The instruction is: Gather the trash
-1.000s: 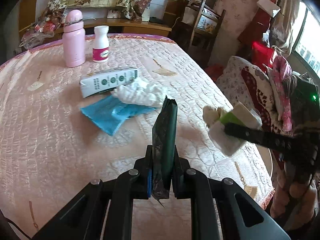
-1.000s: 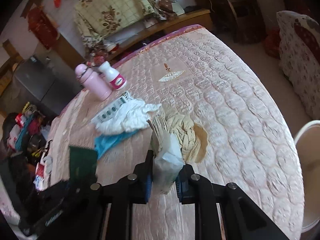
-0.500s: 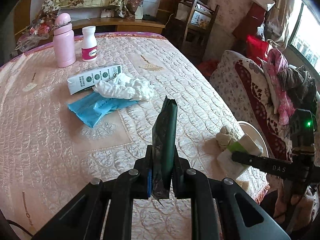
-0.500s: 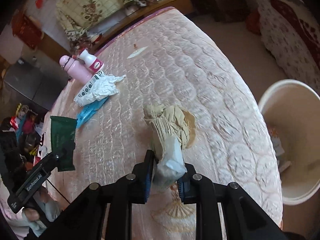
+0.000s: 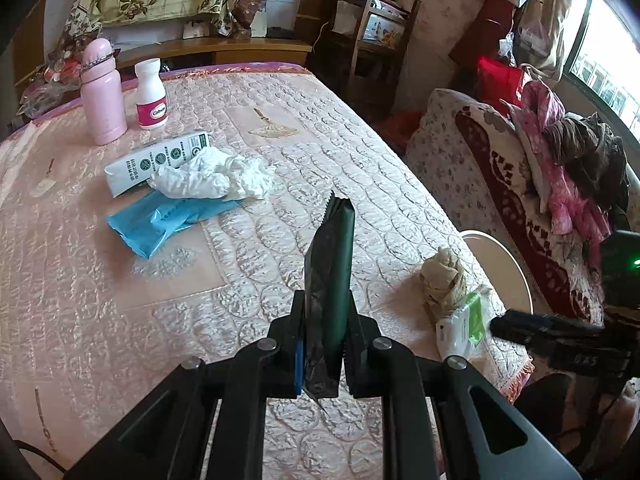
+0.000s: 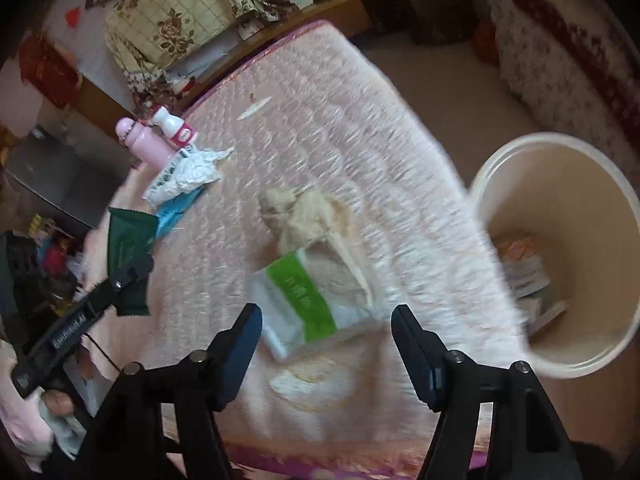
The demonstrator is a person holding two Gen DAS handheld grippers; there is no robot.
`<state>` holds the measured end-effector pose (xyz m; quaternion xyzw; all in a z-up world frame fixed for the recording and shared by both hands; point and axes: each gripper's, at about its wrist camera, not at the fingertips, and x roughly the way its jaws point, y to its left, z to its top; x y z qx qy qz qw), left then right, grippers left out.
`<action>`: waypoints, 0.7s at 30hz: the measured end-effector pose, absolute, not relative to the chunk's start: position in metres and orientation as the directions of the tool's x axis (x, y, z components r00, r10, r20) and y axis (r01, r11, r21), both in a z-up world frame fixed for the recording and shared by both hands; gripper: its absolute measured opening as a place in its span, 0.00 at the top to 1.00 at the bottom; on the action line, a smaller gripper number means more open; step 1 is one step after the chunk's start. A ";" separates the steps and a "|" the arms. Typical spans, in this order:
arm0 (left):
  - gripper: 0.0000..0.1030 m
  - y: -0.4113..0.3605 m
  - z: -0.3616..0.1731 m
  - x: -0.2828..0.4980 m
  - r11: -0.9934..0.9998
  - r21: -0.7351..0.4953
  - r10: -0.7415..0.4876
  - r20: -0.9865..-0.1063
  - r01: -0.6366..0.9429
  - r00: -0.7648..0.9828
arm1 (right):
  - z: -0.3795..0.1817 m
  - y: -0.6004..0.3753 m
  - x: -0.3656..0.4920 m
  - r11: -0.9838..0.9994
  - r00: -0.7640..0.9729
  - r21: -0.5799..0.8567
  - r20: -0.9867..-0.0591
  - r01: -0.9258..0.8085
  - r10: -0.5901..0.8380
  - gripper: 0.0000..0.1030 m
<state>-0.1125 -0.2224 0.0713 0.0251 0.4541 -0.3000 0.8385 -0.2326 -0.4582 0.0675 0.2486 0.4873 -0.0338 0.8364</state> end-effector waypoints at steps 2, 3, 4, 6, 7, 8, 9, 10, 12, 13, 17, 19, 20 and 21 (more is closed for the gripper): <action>0.85 -0.224 0.071 -0.113 0.819 -0.230 -0.479 -0.778 0.526 0.406 | 0.078 -0.466 -0.236 0.885 0.540 0.346 -0.831 0.312 0.135 0.31; 0.85 -0.225 0.071 -0.113 0.818 -0.229 -0.480 -0.778 0.527 0.406 | 0.084 -0.467 -0.233 0.895 0.551 0.328 -0.827 0.303 0.116 0.31; 0.85 -0.226 0.071 -0.113 0.818 -0.229 -0.480 -0.777 0.527 0.406 | 0.086 -0.469 -0.232 0.901 0.553 0.319 -0.825 0.294 0.111 0.31; 0.85 -0.227 0.072 -0.114 0.818 -0.230 -0.481 -0.777 0.528 0.406 | 0.091 -0.465 -0.218 0.917 0.558 0.298 -0.823 0.266 0.106 0.31; 0.85 -0.228 0.072 -0.114 0.817 -0.231 -0.482 -0.776 0.528 0.406 | 0.092 -0.463 -0.211 0.922 0.566 0.296 -0.817 0.250 0.109 0.31; 0.85 -0.228 0.072 -0.114 0.816 -0.232 -0.483 -0.776 0.529 0.406 | 0.092 -0.457 -0.199 0.930 0.568 0.288 -0.815 0.227 0.114 0.31; 0.85 -0.228 0.073 -0.114 0.814 -0.235 -0.487 -0.774 0.531 0.405 | 0.091 -0.452 -0.190 0.937 0.560 0.274 -0.821 0.214 0.112 0.31; 0.85 -0.227 0.073 -0.114 0.813 -0.238 -0.491 -0.772 0.532 0.404 | 0.089 -0.447 -0.182 0.945 0.551 0.260 -0.827 0.201 0.110 0.31; 0.85 -0.227 0.075 -0.114 0.811 -0.242 -0.496 -0.769 0.533 0.404 | 0.078 -0.437 -0.161 0.962 0.506 0.212 -0.857 0.174 0.097 0.32; 0.85 -0.226 0.076 -0.114 0.808 -0.247 -0.501 -0.767 0.535 0.402 | 0.072 -0.432 -0.155 0.966 0.487 0.197 -0.868 0.170 0.091 0.33; 0.85 -0.229 0.079 -0.113 0.805 -0.248 -0.505 -0.763 0.539 0.403 | 0.069 -0.436 -0.147 0.954 0.531 0.255 -0.836 0.160 0.134 0.73; 0.85 -0.234 0.082 -0.113 0.801 -0.246 -0.508 -0.761 0.545 0.403 | 0.086 -0.444 -0.154 0.927 0.603 0.345 -0.774 0.146 0.193 0.73; 0.85 -0.237 0.085 -0.113 0.797 -0.249 -0.514 -0.757 0.550 0.403 | 0.097 -0.449 -0.160 0.910 0.645 0.393 -0.732 0.136 0.220 0.73; 0.85 -0.240 0.087 -0.113 0.793 -0.252 -0.520 -0.753 0.554 0.402 | 0.105 -0.453 -0.165 0.901 0.672 0.415 -0.704 0.128 0.229 0.73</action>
